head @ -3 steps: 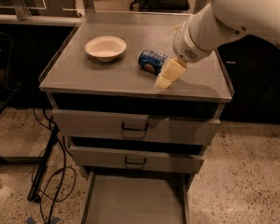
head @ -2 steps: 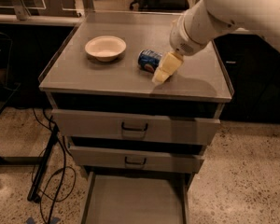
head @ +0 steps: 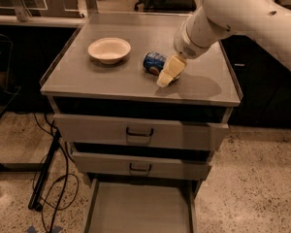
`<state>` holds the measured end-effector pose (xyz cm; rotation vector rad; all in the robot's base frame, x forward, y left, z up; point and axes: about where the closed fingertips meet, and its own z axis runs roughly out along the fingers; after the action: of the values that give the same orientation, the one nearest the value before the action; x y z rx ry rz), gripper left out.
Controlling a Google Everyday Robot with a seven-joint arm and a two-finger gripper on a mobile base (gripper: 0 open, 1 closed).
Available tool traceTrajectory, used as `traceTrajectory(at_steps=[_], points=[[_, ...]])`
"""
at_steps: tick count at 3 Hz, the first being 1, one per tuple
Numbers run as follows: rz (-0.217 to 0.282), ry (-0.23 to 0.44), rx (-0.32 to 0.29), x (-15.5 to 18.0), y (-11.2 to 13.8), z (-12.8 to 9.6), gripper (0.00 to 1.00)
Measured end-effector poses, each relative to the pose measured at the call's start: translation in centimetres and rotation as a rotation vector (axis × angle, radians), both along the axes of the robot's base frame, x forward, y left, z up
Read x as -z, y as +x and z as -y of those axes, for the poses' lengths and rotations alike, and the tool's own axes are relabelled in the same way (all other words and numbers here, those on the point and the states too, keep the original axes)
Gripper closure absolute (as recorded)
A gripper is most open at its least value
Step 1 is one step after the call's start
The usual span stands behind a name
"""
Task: Place pepsi can into bottom drawer
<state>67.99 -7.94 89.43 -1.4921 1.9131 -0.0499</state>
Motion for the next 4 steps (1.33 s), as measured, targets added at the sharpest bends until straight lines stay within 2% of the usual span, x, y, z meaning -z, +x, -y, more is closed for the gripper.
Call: traceTrajectory(at_steps=[1,3,4], points=[[-0.027,0.012,0.027,1.8,0.7,0.4,0.00],[-0.080,0.024,0.042,3.8,3.8,-0.4,0.00],[-0.079,0.025,0.042,3.8,3.9,-0.4,0.12]])
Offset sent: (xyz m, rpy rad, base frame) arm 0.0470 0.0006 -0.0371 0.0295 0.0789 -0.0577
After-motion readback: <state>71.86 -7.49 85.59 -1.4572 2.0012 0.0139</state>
